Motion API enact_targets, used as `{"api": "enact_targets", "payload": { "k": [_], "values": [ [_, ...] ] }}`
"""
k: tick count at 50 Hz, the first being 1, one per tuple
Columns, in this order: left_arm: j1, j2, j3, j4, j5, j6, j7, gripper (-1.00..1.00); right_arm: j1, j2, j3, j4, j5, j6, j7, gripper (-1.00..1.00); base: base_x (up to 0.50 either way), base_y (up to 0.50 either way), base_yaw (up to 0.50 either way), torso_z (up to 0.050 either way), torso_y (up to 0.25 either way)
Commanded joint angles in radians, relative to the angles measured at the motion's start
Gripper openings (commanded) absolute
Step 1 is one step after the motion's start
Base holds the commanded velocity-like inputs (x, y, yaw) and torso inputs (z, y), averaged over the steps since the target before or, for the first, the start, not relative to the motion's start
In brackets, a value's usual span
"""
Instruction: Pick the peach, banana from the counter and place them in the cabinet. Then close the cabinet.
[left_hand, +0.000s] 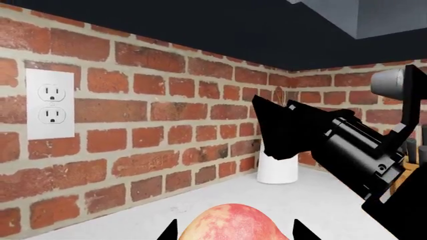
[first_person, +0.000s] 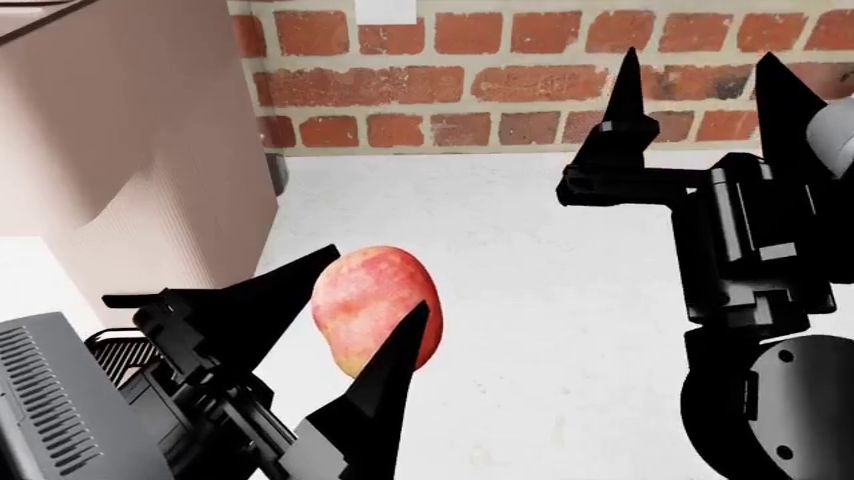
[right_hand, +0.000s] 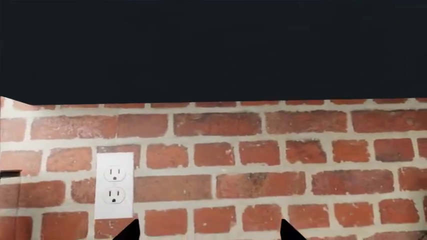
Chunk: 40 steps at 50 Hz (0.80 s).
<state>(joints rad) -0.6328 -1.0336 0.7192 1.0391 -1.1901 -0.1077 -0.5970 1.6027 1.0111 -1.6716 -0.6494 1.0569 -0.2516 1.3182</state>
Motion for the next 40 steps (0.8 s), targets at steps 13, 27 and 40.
{"api": "enact_targets", "payload": {
  "k": [13,27,40],
  "values": [
    [-0.067,-0.018,0.042,-0.002,-0.024,0.05,-0.038,-1.0,0.005,0.036,0.001,-0.025,0.046,0.034,-0.013,1.0,0.0,0.0,0.0,0.0,0.001],
    [-0.227,0.048,0.061,0.007,0.017,0.015,-0.129,-1.0,0.04,0.157,0.011,-0.136,0.094,0.057,-0.058,1.0,0.0,0.0,0.0,0.0,0.0],
    [-1.536,0.167,1.712,0.008,0.335,0.807,-0.662,-1.0,0.002,0.16,0.005,-0.136,0.051,0.033,-0.056,1.0,0.0,0.0,0.0,0.0,0.0]
  ]
}}
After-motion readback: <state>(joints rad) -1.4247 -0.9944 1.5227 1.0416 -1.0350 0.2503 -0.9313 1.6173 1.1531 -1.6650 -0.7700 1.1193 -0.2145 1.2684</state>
